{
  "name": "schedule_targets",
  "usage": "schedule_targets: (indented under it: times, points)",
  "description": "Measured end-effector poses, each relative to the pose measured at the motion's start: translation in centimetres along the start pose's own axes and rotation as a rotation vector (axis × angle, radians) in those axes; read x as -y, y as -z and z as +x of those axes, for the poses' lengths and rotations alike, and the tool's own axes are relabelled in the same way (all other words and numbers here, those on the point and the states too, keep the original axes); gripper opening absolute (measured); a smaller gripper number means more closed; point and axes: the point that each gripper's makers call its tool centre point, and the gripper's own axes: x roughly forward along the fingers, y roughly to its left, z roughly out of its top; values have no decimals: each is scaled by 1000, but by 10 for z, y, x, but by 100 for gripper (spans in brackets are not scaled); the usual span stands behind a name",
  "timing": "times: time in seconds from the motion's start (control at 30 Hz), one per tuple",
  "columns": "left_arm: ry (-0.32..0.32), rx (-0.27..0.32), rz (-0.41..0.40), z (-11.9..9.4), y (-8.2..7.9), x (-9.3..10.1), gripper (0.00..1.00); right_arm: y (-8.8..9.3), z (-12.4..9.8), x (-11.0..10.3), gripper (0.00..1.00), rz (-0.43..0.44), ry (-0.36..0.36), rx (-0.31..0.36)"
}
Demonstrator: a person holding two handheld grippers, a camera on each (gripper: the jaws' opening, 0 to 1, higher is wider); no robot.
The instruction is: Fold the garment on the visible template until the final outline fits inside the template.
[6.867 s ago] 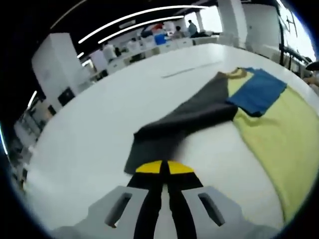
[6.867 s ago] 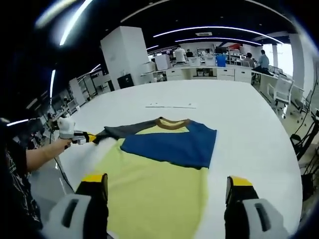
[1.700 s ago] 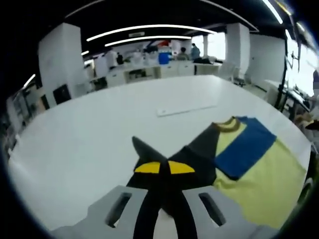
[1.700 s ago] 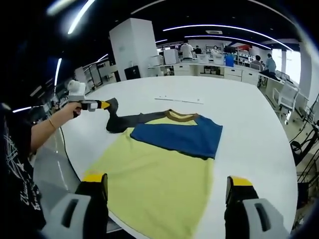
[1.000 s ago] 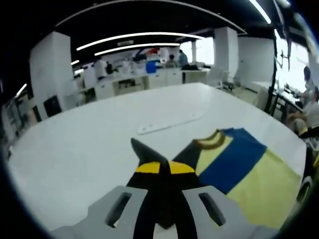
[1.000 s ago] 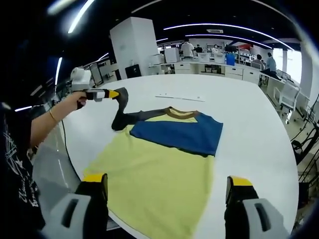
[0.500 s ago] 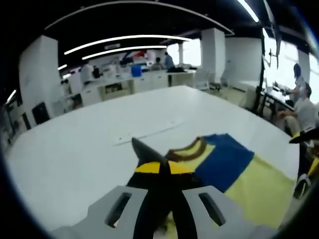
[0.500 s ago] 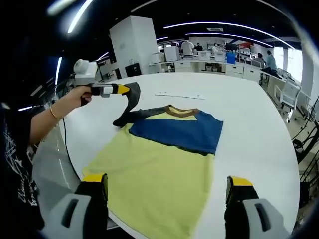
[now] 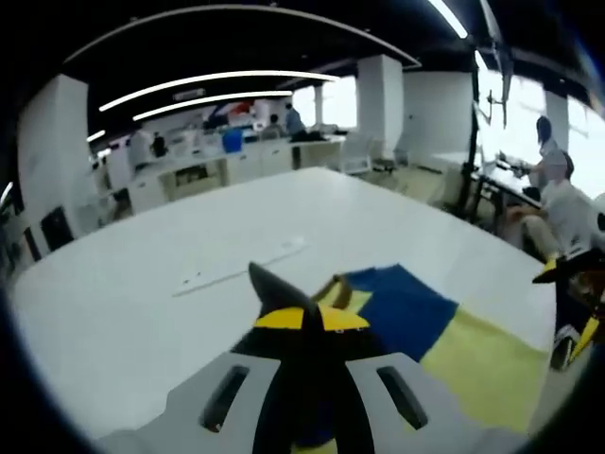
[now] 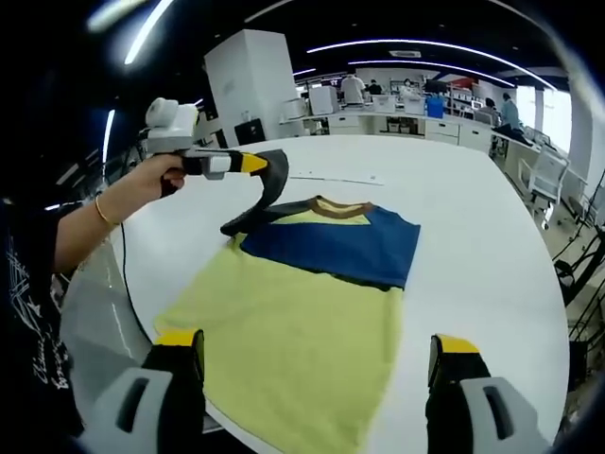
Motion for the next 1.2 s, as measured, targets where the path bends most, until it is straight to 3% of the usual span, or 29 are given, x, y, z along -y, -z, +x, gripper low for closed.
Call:
schedule_targets:
  times: [0.33, 0.7, 1.2]
  points:
    - [58, -10, 47, 19, 6, 37, 0, 6, 0, 5, 99, 12, 10, -13]
    - [157, -27, 98, 29, 23, 78, 0, 11, 0, 8, 99, 28, 18, -19]
    - [245, -92, 156, 48, 63, 115, 1, 21, 3, 11, 99, 52, 19, -31]
